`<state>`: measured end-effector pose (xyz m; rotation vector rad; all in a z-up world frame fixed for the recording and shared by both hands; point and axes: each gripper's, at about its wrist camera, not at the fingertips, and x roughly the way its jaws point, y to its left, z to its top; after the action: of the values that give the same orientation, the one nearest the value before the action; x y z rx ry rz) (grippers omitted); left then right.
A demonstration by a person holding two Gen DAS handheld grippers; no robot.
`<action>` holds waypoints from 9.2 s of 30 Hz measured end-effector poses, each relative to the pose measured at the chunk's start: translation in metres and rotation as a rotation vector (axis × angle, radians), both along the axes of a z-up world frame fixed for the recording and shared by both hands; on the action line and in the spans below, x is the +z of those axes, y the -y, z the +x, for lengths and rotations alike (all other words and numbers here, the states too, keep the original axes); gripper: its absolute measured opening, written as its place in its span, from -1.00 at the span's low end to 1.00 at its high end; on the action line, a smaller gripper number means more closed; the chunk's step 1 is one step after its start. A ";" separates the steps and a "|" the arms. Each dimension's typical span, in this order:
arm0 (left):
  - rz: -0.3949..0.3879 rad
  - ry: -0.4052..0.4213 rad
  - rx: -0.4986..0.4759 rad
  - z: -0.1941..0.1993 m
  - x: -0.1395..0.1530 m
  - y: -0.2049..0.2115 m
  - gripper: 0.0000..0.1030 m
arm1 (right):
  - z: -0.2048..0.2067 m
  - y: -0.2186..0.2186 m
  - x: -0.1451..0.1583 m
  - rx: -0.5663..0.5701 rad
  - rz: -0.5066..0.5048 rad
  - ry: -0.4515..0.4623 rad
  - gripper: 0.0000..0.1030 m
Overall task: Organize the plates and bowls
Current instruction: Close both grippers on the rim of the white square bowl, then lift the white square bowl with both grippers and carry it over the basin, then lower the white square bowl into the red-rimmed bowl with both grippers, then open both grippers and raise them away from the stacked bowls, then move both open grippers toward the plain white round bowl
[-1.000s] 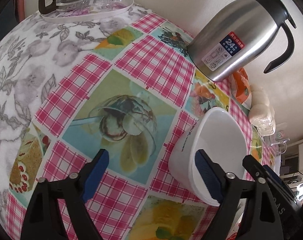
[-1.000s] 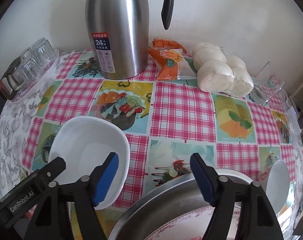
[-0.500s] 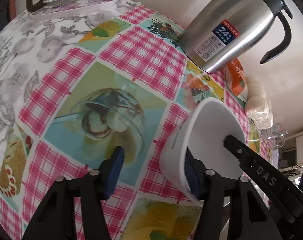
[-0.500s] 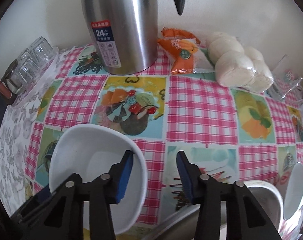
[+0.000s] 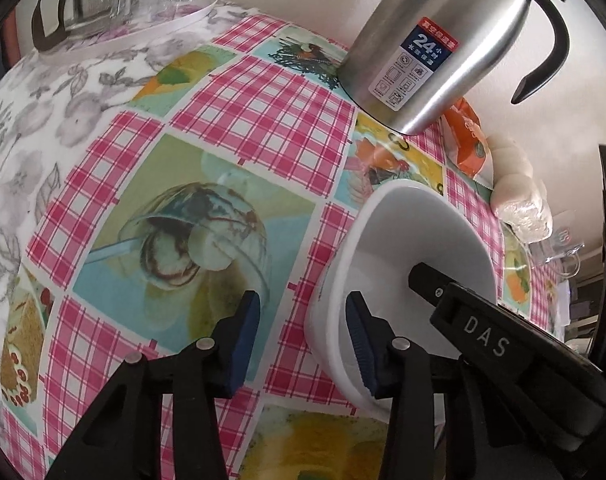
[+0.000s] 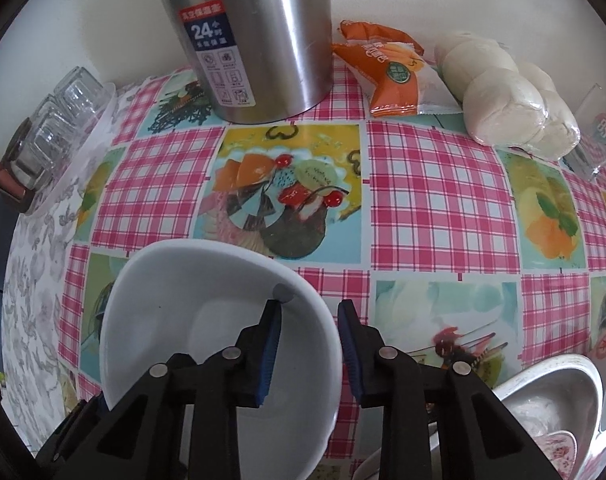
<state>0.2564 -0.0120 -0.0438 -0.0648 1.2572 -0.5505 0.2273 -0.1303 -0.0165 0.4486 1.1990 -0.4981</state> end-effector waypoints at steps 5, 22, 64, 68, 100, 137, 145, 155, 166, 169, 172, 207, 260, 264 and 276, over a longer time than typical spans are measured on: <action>-0.087 -0.057 -0.014 0.005 -0.006 -0.002 -0.53 | 0.001 -0.001 -0.001 0.007 0.011 0.000 -0.42; -0.153 -0.060 -0.034 -0.001 0.011 -0.008 -0.54 | -0.007 0.005 0.016 0.006 0.052 0.054 -0.58; -0.199 0.169 -0.271 -0.169 0.155 0.014 -0.54 | -0.233 0.012 0.160 -0.163 0.063 0.428 -0.60; -0.179 0.177 -0.290 -0.176 0.153 0.016 -0.54 | -0.248 0.010 0.152 -0.177 0.077 0.454 -0.60; -0.075 0.190 -0.331 -0.197 0.142 0.046 -0.52 | -0.281 0.035 0.114 -0.305 0.237 0.438 -0.57; -0.022 0.085 -0.271 -0.186 0.104 0.057 -0.52 | -0.275 0.051 0.090 -0.327 0.283 0.400 -0.42; -0.044 0.090 -0.262 -0.185 0.112 0.052 -0.52 | -0.278 0.052 0.098 -0.313 0.293 0.424 -0.37; -0.053 0.079 -0.256 -0.183 0.110 0.050 -0.52 | -0.287 0.057 0.107 -0.303 0.298 0.447 -0.37; -0.038 0.079 -0.285 -0.187 0.111 0.052 -0.52 | -0.290 0.058 0.095 -0.278 0.337 0.382 -0.37; -0.045 0.072 -0.296 -0.188 0.110 0.053 -0.52 | -0.287 0.054 0.092 -0.270 0.328 0.359 -0.36; -0.045 0.074 -0.298 -0.188 0.111 0.054 -0.52 | -0.285 0.052 0.093 -0.267 0.315 0.350 -0.36; -0.073 -0.044 -0.231 -0.175 0.090 0.046 -0.25 | -0.279 0.051 0.073 -0.298 0.369 0.265 -0.26; 0.068 0.384 -0.049 -0.176 0.168 0.015 0.90 | -0.288 0.047 0.149 -0.226 -0.093 0.299 1.00; 0.040 0.424 -0.077 -0.187 0.178 0.025 0.90 | -0.300 0.055 0.161 -0.245 -0.129 0.341 1.00; -0.097 0.590 -0.171 -0.240 0.203 0.058 0.90 | -0.349 0.075 0.191 -0.303 -0.388 0.388 1.00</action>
<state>0.0165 -0.0699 0.1593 0.1195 0.6636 -0.7151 -0.1215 -0.2051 0.1743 0.3707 0.6421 -0.8436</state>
